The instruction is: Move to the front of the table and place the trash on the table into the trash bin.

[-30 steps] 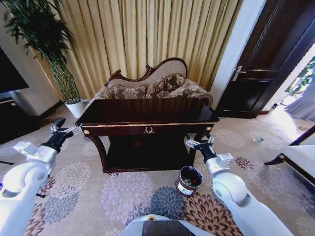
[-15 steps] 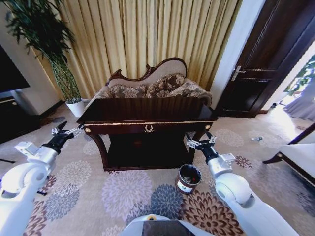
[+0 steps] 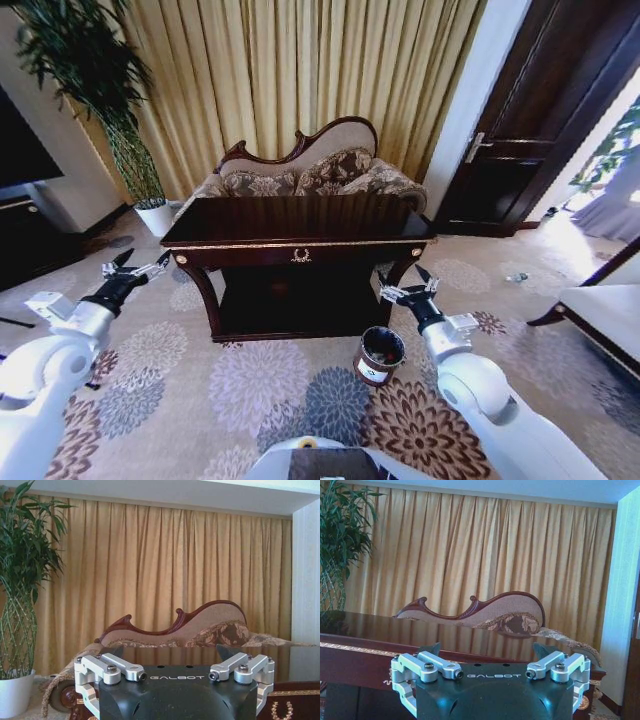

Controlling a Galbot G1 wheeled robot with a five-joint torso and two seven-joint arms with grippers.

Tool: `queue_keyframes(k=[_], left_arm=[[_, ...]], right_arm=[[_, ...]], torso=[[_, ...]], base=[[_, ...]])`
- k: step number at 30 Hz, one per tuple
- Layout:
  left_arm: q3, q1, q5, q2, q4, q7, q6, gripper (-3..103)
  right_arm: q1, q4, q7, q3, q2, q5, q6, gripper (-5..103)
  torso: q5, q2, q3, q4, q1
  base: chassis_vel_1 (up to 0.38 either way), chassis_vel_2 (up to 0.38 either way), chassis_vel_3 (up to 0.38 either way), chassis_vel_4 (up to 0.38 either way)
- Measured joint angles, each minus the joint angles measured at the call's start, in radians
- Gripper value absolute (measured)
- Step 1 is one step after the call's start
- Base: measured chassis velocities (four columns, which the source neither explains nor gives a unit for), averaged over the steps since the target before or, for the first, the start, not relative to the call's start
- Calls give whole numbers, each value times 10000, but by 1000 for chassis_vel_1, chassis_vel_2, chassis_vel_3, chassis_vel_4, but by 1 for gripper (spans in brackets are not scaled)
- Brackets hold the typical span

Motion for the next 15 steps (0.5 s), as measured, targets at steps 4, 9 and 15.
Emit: queue_keyframes(k=[4, 9, 15], left_arm=[[28, 6, 45, -22, -41, -4, 9, 100], [88, 4, 119, -66, -79, -9, 16, 100], [115, -29, 132, -45, -90, -12, 19, 100]], right_arm=[[-6, -39, -8, 32, -6, 19, 33, 100], [3, -101, -55, 31, 28, 29, 71, 100], [58, -244, -136, 9, 61, 31, 127, 100]], torso=[[0, 0, 0, 1, 1], [-1, 0, 0, 1, 0], [0, 0, 0, 1, 0]], base=[[96, -99, -90, 103], [113, -119, -114, 110], [122, -110, -110, 109]])
